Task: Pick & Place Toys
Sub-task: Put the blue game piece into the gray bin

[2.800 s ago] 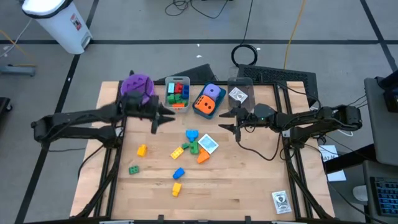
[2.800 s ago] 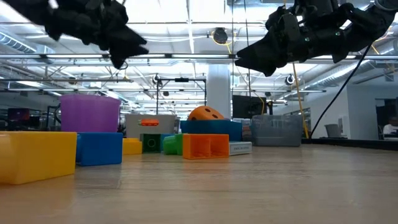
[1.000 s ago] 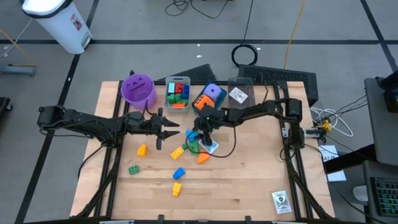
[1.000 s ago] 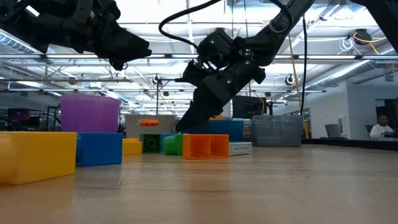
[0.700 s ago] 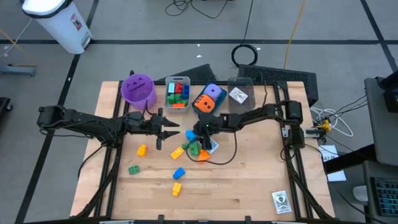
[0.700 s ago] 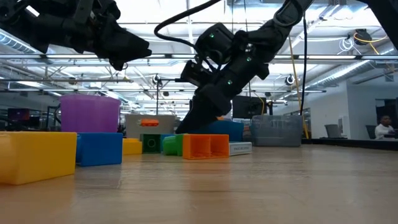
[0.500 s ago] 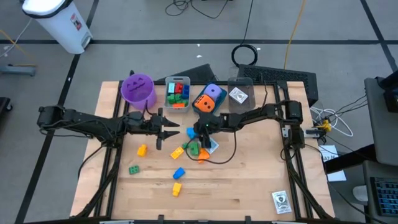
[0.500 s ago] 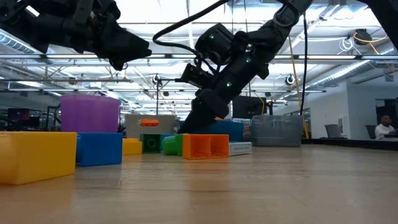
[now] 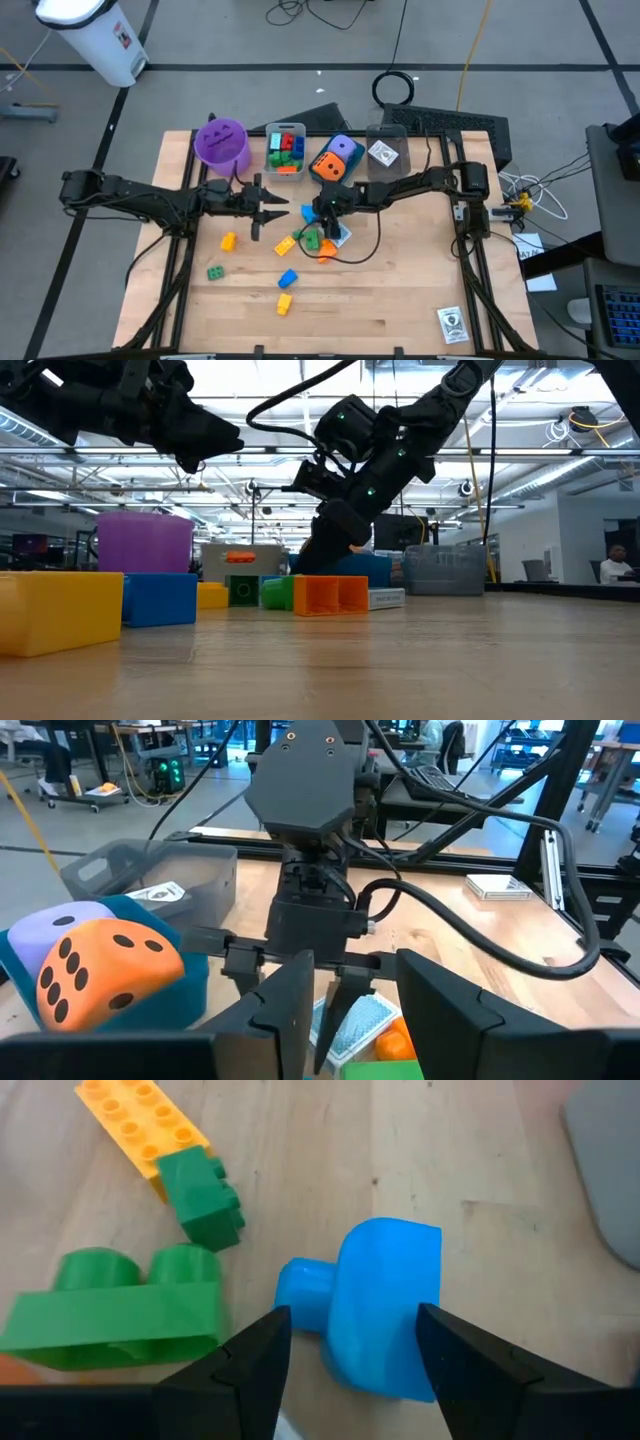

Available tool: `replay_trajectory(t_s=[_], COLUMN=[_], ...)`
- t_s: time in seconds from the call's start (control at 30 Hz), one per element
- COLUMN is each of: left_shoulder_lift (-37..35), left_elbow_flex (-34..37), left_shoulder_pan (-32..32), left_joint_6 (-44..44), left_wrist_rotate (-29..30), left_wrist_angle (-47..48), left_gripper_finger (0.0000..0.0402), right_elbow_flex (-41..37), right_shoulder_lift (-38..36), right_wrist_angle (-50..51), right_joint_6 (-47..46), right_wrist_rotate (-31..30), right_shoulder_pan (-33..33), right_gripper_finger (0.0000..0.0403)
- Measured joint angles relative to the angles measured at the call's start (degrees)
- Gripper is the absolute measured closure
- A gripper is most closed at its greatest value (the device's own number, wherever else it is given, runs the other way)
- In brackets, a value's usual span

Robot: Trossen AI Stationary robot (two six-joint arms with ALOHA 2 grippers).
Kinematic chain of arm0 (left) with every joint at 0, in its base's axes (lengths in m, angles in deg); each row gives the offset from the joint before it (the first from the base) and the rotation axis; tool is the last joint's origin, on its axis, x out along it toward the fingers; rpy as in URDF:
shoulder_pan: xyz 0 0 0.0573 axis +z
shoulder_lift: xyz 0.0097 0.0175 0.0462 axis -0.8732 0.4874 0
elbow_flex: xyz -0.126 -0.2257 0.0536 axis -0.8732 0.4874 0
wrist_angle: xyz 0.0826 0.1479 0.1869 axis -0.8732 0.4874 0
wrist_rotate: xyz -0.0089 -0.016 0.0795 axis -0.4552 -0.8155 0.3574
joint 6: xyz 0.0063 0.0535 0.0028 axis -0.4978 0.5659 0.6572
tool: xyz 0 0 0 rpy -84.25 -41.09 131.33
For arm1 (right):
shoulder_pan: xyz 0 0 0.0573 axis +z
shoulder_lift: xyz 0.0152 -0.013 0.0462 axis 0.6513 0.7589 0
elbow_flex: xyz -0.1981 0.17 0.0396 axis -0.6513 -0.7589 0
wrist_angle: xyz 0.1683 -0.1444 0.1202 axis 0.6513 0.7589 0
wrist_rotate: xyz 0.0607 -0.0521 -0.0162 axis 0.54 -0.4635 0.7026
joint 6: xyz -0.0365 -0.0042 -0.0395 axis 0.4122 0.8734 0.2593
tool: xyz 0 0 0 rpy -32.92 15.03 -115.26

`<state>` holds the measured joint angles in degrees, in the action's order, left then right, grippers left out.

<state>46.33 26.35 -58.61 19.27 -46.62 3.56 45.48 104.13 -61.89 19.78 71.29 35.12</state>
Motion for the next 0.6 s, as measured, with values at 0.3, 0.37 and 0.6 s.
replay_trajectory(t_s=[0.3,0.37,0.6], left_shoulder_lift=[0.0,0.0,0.0], left_elbow_flex=[0.0,0.0,0.0], left_shoulder_pan=[0.0,0.0,0.0], left_joint_6=[0.0,0.0,0.0], left_wrist_rotate=[0.0,0.1,0.5], left_wrist_angle=[0.1,0.2,0.5], left_gripper_finger=[0.0252,0.0252,0.0252], right_elbow_flex=[-0.4,0.0,-0.2], right_shoulder_lift=[-5.8,-6.7,-7.4], right_wrist_angle=[4.9,3.3,1.5], right_joint_6=[-2.8,-1.6,1.6], right_wrist_rotate=[0.3,-0.7,-8.7], right_shoulder_pan=[2.3,2.5,2.6], right_gripper_finger=[0.0195,0.0195,0.0194])
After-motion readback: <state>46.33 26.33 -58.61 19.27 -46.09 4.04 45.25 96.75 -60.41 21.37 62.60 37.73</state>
